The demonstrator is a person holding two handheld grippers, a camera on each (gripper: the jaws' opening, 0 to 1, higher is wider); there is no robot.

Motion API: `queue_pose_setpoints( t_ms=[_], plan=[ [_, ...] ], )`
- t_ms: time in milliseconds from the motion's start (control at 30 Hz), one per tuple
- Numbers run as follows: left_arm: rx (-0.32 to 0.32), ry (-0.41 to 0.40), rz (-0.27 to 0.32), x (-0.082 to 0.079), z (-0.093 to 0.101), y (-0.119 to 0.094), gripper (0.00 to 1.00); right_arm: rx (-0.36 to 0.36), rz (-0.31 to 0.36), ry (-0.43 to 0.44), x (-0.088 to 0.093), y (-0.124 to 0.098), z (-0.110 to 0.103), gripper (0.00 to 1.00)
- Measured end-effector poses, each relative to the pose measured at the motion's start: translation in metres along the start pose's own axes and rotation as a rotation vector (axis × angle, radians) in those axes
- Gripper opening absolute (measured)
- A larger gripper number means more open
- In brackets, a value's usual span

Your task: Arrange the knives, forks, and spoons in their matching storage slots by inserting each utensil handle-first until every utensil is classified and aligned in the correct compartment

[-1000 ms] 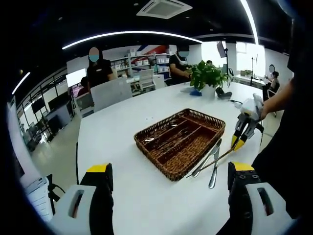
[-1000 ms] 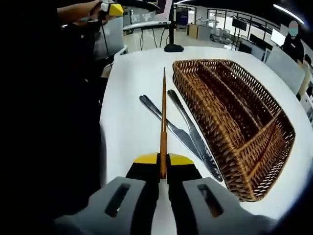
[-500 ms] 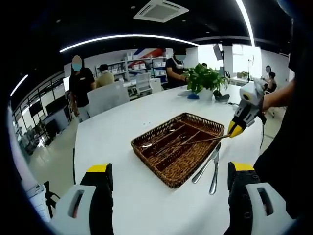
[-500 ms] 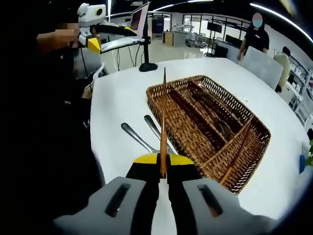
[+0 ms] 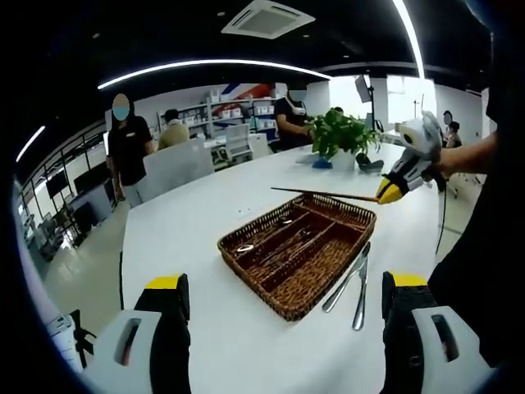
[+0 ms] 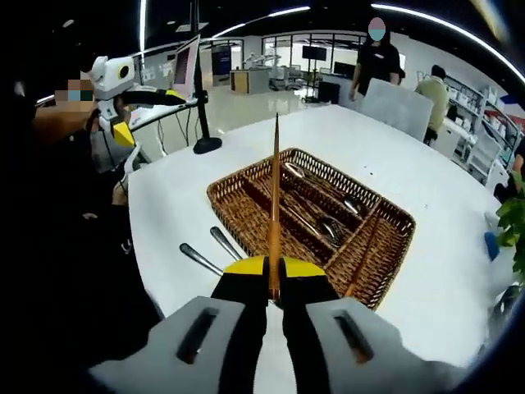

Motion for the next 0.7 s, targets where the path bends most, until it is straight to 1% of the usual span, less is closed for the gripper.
queue_pose_setpoints(
  t_ms=[167, 200, 233, 367, 433, 467, 500, 567, 667, 700],
  plan=[
    [0.003, 0.004, 0.010, -0.006, -0.004, 0.003, 1.00, 0.063, -0.012, 0.070, -0.004, -0.002, 0.013, 0.02],
    [0.006, 0.005, 0.012, -0.007, -0.006, 0.004, 1.00, 0.099, -0.002, 0.092, -0.006, -0.003, 0.020, 0.02],
    [0.007, 0.003, 0.013, -0.007, -0.007, 0.004, 1.00, 0.103, -0.002, 0.095, -0.007, -0.003, 0.021, 0.02],
    [0.017, 0.007, 0.017, -0.008, -0.009, 0.006, 1.00, 0.155, -0.004, 0.156, -0.010, -0.008, 0.033, 0.02],
    [0.023, 0.000, 0.033, -0.011, -0.010, 0.006, 1.00, 0.217, -0.029, 0.201, -0.007, -0.009, 0.043, 0.02],
    [0.023, 0.003, 0.032, -0.011, -0.010, 0.005, 1.00, 0.250, -0.030, 0.228, -0.006, -0.010, 0.050, 0.02],
    [0.023, 0.007, 0.029, -0.012, -0.010, 0.005, 1.00, 0.263, -0.037, 0.266, -0.006, -0.011, 0.052, 0.02],
    [0.021, 0.008, 0.030, -0.013, -0.011, 0.003, 1.00, 0.287, -0.044, 0.289, -0.004, -0.014, 0.060, 0.02],
    [0.017, 0.002, 0.038, -0.015, -0.011, 0.002, 1.00, 0.339, -0.044, 0.319, -0.002, -0.019, 0.070, 0.02],
    [0.017, -0.002, 0.041, -0.016, -0.012, 0.002, 1.00, 0.365, -0.054, 0.341, 0.000, -0.021, 0.074, 0.02]
  ],
)
Point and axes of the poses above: the point that each gripper's makers call its tool centre point, and the gripper's own axes: y roughly forward along the fingers, z roughly to its right, x roughly out of its underside, the point moved 3 cm from there along -y, roughly backward along the fingers, and after that the axes turned 15 degrees about x, right-handed, at the moved point
